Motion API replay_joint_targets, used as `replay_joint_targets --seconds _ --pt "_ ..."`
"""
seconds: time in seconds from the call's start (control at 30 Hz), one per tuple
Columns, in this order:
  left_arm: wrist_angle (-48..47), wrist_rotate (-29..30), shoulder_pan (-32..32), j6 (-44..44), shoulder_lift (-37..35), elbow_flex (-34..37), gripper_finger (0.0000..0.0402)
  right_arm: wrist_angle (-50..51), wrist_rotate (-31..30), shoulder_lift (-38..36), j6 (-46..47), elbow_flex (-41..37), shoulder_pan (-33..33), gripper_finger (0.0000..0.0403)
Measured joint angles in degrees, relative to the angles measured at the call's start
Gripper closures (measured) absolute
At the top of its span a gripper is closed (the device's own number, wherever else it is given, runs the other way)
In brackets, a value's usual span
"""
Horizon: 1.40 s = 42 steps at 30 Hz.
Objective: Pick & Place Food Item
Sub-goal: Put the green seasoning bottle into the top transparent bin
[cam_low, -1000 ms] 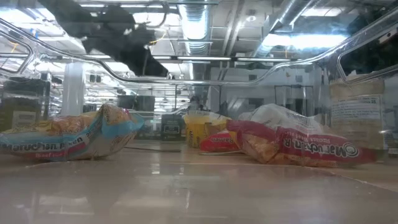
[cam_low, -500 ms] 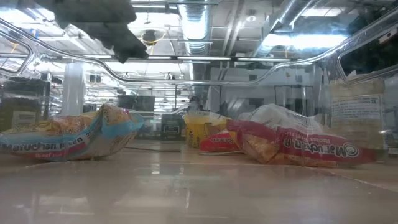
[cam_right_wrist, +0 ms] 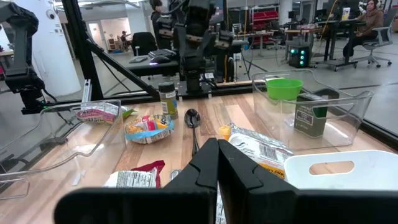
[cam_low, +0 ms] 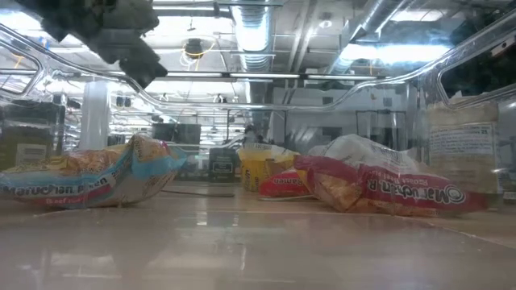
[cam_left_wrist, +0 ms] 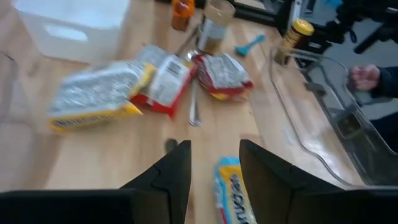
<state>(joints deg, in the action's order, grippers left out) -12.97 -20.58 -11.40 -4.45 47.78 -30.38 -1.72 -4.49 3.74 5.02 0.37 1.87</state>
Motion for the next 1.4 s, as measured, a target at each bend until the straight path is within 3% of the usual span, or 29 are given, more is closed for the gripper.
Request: replay_joint_targets --seconds 0.3,0.7,1.4 --pt "4.35 1.27 5.0 -4.3 -1.39 4.38 0.0271 0.0 0.0 0.0 0.0 -0.01 0.01 0.0403" --pt "4.46 21.21 12.98 -4.91 -1.33 4.78 0.0271 0.0 0.0 0.0 0.0 0.01 0.0 0.0403" --pt "1.23 30.23 22.34 -4.93 -7.0 4.78 0.0271 0.0 0.0 0.0 0.0 0.0 0.01 0.0403"
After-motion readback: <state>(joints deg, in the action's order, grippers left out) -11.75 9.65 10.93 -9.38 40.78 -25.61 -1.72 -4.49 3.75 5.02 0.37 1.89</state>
